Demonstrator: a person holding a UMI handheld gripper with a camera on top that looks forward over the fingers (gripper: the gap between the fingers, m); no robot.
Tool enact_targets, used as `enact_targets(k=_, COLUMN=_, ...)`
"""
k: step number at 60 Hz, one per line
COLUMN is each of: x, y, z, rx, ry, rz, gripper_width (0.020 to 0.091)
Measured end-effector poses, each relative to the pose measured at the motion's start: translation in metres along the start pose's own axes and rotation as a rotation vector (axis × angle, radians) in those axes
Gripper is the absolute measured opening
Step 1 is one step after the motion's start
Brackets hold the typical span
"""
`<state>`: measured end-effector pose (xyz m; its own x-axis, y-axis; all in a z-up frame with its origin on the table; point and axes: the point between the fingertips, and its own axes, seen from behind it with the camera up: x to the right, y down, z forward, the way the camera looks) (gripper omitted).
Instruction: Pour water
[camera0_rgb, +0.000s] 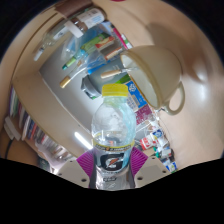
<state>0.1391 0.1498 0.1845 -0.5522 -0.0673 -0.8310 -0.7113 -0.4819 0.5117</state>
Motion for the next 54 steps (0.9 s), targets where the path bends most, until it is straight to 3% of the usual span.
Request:
enact_targets(k=35, x=0.012, y=-0.011, z=-0.010, rx=0.010, ry=0.022, rz=0.055, gripper_width=0.0456)
enact_targets(k=47, x=-0.045, y=0.051, z=-0.003, rx=-0.119, ry=0.068, rz=-0.606, gripper_width=0.0454)
enact_targets(k=54, x=-0.135, y=0.065, z=-0.020, rx=-0.046, ry=0.017, rz=-1.144, gripper_width=0.0455)
